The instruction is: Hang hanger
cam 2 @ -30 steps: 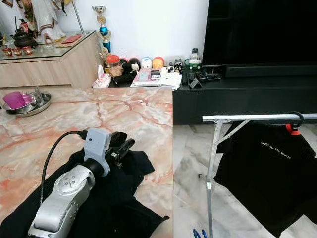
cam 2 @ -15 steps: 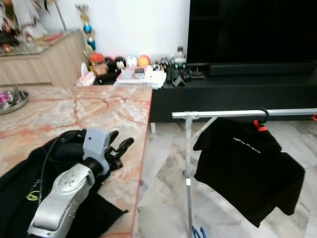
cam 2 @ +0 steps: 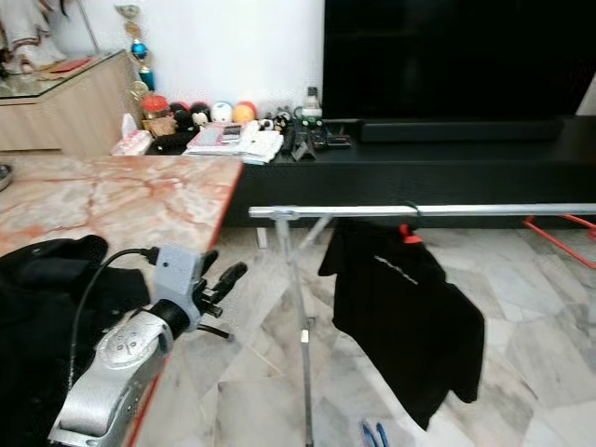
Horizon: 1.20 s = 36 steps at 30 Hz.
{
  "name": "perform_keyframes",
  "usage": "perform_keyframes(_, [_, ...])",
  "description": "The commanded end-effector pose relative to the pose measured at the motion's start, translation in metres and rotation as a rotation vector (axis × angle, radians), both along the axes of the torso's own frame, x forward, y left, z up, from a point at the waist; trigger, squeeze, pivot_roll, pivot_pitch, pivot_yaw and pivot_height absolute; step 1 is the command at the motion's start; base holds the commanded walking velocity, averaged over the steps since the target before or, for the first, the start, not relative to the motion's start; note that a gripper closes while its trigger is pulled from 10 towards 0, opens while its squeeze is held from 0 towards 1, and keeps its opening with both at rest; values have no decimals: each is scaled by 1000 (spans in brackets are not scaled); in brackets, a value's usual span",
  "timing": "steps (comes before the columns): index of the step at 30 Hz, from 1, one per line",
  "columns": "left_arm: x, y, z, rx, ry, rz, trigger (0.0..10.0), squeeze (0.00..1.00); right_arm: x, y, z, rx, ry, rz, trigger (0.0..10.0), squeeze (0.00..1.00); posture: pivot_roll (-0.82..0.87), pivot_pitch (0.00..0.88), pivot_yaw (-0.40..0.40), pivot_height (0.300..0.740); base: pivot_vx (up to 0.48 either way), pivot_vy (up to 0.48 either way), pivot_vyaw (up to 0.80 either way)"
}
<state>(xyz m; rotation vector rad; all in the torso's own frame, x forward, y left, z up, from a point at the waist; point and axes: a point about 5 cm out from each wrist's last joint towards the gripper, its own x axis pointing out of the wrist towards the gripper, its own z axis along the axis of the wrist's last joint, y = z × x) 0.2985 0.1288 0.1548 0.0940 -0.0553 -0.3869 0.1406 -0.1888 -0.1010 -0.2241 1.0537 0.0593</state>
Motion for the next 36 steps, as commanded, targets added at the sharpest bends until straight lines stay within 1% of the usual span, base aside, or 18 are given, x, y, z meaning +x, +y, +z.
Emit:
perform_keyframes(1, [-1,-3,-6,14,16,-9,10000,0,-6,-1,-2,2,19,-7,10000,0,52,17,57,740,0,-480,0])
perform_keyframes(5, [-4,3,-21,13,63,9,10000,0,-7,-1,-2,4,23,-6,10000,0,45,0,65,740,0,-480,0])
perform_keyframes(8, [-5,13,-44,13,144,46,10000,0,-7,2,-3,6,25,1,10000,0,40,0,73,740,0,-480,0])
perform_keyframes(9, [-5,20,-56,19,185,74,10000,0,-5,4,-2,8,20,2,10000,0,33,0,76,740,0,-480,0])
perform_keyframes(10, [-6,33,-76,34,252,132,10000,0,0,7,-1,12,7,4,10000,0,31,0,79,740,0,0,0])
perform_keyframes(13, [-6,37,-81,39,270,150,10000,0,2,8,0,13,3,4,10000,0,32,0,79,740,0,0,0])
perform_keyframes(14, [-14,51,-109,102,373,195,10000,0,5,10,1,14,-8,9,10000,0,33,0,68,740,0,0,0])
perform_keyframes(15, [-25,65,-135,135,475,237,10000,0,6,11,1,14,-14,7,10000,0,32,0,66,740,0,0,0])
perform_keyframes(16, [-25,65,-135,135,475,237,10000,0,6,11,1,14,-14,7,10000,0,32,0,66,740,0,0,0])
perform_keyframes(18, [-30,70,-144,135,519,258,10000,0,7,11,1,15,-15,6,10000,0,32,0,66,740,0,0,0])
perform_keyframes(20, [-49,85,-171,154,654,318,10000,0,7,7,2,12,-20,-1,10000,0,34,0,62,740,0,0,0])
perform_keyframes(22, [-49,85,-171,154,654,318,10000,0,7,7,2,12,-20,-1,10000,0,34,0,62,740,0,0,0])
perform_keyframes(23, [-74,97,-197,185,792,372,10000,0,6,1,2,10,-25,-19,10000,0,34,0,55,740,0,0,0])
perform_keyframes(24, [-74,97,-197,185,792,372,10000,0,6,1,2,10,-25,-19,10000,0,34,0,55,740,0,0,0])
perform_keyframes(26, [-96,104,-212,200,890,417,10000,0,7,-3,3,7,-29,-28,10000,0,29,0,55,740,0,0,0])
perform_keyframes(29, [-117,107,-226,200,975,454,10000,0,9,-6,4,2,-36,-34,10000,0,24,0,52,740,0,0,0])
perform_keyframes(32, [-124,105,-231,188,1000,467,10000,0,10,-7,5,-3,-39,-34,10000,0,23,0,45,740,0,0,0])
perform_keyframes(36, [-125,102,-232,158,1007,491,10000,0,11,-7,5,-7,-42,-26,10000,0,31,0,36,740,0,0,0])
